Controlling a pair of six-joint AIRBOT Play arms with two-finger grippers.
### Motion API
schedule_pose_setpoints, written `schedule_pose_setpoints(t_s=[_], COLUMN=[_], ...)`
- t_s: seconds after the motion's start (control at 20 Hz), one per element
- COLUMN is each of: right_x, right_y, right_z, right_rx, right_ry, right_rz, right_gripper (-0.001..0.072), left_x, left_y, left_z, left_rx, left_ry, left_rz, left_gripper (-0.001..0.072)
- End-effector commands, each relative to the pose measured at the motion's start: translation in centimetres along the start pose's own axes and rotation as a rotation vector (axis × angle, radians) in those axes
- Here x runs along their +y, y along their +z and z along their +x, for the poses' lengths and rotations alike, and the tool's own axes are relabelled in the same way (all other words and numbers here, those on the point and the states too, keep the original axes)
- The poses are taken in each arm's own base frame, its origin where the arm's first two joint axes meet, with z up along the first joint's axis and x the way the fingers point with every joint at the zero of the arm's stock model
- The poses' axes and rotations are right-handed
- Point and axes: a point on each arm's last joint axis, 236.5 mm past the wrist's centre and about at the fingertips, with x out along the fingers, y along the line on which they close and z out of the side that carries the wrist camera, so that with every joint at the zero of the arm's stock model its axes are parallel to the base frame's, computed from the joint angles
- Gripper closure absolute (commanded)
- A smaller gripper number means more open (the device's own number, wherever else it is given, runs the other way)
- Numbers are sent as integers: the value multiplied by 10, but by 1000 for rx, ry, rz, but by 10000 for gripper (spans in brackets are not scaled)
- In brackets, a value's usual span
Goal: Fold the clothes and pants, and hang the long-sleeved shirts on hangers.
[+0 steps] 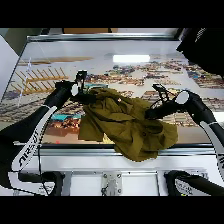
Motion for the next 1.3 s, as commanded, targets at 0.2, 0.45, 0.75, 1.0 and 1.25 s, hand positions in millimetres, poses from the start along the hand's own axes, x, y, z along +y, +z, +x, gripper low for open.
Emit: schedule_pose_setpoints(t_s=[0.2,0.45,0.75,1.0,1.25], right_x=[-2,66,138,155,136], right_y=[92,149,103,69,66], right_z=[-110,-340,-500,-531,-507], right_rx=[-297,-842,-1286,-1370,-1266], right_ry=[-188,-324,-276,-257,-243], right_rz=[-148,-232,-247,-246,-128], right_gripper=[699,699,699,699,700], left_x=[23,21,-37,-64,-57], left_y=[61,145,81,33,38], left_z=[-85,-361,-578,-624,-600], left_rx=[-210,-802,-1231,-1335,-1311], left_ry=[36,-2,-176,-294,-256], left_rz=[31,8,109,194,177], left_gripper=[693,693,693,693,694])
